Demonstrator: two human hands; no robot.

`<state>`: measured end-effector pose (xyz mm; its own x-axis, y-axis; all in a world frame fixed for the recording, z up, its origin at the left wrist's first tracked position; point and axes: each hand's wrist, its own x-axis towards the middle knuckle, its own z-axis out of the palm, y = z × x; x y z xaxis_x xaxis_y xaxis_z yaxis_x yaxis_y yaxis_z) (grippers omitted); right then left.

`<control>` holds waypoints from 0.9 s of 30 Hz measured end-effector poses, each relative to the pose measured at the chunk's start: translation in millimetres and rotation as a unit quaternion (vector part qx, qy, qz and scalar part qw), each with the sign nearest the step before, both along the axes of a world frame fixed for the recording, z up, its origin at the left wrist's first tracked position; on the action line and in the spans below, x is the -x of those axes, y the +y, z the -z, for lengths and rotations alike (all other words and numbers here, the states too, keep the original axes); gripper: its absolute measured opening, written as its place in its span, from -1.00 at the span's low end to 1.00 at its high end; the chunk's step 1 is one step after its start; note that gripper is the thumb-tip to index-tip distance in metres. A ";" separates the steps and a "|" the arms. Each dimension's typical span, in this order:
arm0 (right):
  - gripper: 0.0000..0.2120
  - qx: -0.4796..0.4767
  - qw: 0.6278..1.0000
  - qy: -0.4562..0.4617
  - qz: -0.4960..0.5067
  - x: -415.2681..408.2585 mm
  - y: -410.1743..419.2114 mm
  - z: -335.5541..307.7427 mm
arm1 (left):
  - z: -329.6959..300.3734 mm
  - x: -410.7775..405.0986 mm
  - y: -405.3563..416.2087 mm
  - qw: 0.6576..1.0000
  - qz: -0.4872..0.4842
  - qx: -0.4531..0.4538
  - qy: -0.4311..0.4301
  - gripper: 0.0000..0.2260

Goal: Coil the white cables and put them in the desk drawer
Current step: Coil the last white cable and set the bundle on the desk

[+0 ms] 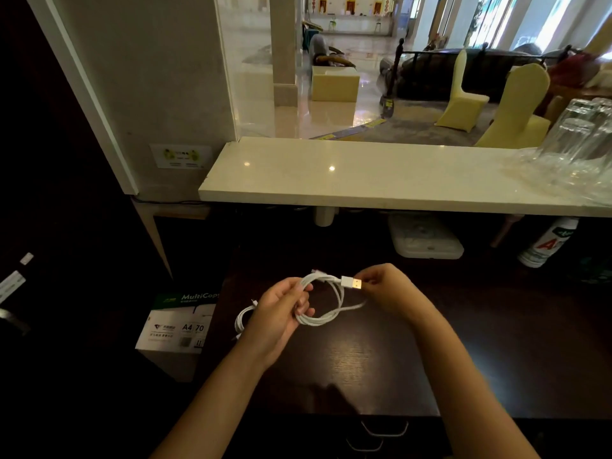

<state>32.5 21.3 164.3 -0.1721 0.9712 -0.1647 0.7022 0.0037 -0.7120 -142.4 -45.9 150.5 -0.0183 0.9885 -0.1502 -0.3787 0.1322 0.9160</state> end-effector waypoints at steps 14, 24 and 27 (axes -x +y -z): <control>-0.84 0.061 0.950 0.282 -0.119 11.3 -14.7 1.0 | 4.2 10.4 -5.9 0.995 0.045 0.059 -0.061 -0.79; -0.60 -0.209 0.964 0.156 -0.050 20.5 -9.3 8.3 | 8.7 12.4 -2.6 0.990 -0.035 0.089 -0.100 -0.78; -0.66 -0.399 0.899 -0.048 -0.176 30.5 -17.5 7.8 | 7.8 10.9 -2.3 0.994 -0.028 0.081 -0.068 -0.79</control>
<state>2.0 3.7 156.5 -0.5144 0.6744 0.5296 0.6150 0.7206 -0.3203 -153.3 -48.2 142.7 -0.0406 0.9489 -0.3131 -0.5088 0.2500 0.8238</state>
